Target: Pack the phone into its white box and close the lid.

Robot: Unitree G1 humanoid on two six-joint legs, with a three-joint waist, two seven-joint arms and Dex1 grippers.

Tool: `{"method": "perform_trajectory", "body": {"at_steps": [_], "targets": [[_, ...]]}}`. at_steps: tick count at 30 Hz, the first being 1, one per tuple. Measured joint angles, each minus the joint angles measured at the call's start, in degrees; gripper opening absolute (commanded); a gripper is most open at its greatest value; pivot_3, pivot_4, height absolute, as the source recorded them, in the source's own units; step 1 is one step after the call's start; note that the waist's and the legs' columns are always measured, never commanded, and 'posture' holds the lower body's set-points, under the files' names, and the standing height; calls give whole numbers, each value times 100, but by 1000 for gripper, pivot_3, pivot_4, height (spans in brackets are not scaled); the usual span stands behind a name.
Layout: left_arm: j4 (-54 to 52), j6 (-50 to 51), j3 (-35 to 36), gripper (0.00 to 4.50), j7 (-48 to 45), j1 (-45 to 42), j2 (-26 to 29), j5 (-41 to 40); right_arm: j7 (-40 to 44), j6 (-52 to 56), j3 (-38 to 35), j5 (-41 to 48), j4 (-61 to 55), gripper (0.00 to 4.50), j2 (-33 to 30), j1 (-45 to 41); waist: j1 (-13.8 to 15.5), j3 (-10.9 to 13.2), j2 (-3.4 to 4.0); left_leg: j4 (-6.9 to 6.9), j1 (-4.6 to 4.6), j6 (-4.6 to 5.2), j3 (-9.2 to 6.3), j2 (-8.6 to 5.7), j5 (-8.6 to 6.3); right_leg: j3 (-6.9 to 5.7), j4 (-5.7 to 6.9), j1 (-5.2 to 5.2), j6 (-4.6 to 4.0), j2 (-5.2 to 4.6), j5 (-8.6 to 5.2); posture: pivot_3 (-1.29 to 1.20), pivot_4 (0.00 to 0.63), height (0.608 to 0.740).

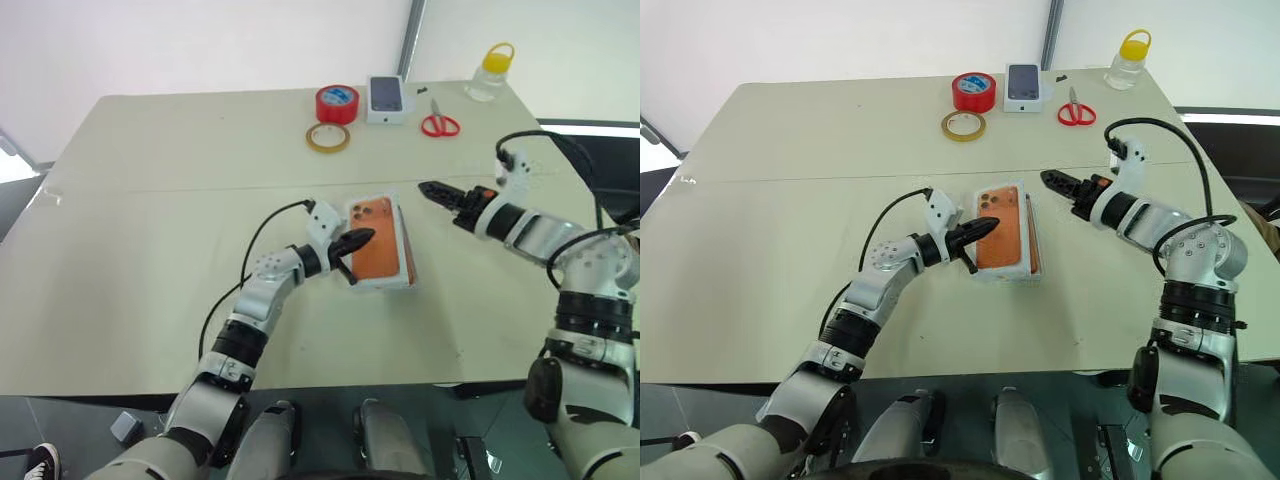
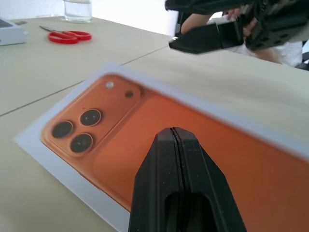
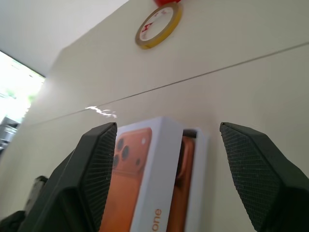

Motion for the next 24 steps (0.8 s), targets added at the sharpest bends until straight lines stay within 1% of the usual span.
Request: {"method": "perform_trajectory", "body": {"at_steps": [2, 4, 5, 9, 12, 15, 19, 24], "targets": [[-7, 11, 9, 0, -6, -2, 30, -2, 363, -663, 742, -768, -304, 1737, -308, 312, 17, 0, 0, 1, -1, 0, 0, 0, 0, 0, 0, 0, 2, 0, -1, 0, 150, 740], [-25, 55, 100, 0, -11, -3, 164, -9, 683, -1403, 1456, -1583, -509, 603, -581, 684, 16, 1, -1, 4, -2, 0, 0, -2, 0, -1, 0, 0, 5, 0, -3, 0, 150, 740], [-44, 83, 149, 0, -9, -2, 264, -11, 808, -1683, 1648, -1851, -541, 59, -600, 854, 9, 1, -2, 5, -2, 0, 1, -2, 0, 0, 0, 0, 6, 0, -3, 0, 150, 740], [-135, 310, 297, 0, 102, -11, 577, 22, 1064, -2570, 2242, -2772, -617, 59, -671, 1187, 15, 1, -2, 9, -1, -2, 0, -2, 1, 0, 2, -1, 5, -1, -3, 0, 150, 740], [-59, 424, 294, 0, 341, -11, 783, 243, 1133, -2859, 2283, -3106, -651, 59, -649, 1251, 29, 2, -4, 9, -1, -2, -2, -3, 1, 0, 2, 0, 5, -1, -3, 0, 150, 740], [128, 588, 300, 0, 514, -10, 881, 385, 1167, -2907, 2244, -3211, -703, 59, -563, 1331, 49, 3, -5, 8, -2, -3, -3, -3, 1, 0, 0, 0, 5, -1, -2, 0, 150, 740], [223, 791, 234, 0, 543, -43, 785, 459, 1248, -2927, 2257, -3373, -767, 59, -490, 1362, 104, 3, -5, 9, -2, -3, -2, -5, 1, 0, -1, 1, 5, -4, -2, 0, 150, 740], [223, 961, 15, 0, 499, -175, 596, 560, 1475, -2926, 2281, -3506, -1145, 59, -484, 1363, 187, 3, -5, 10, -2, -9, -2, -6, 3, 0, -16, 7, 5, -5, -2, 0, 150, 740]]}}
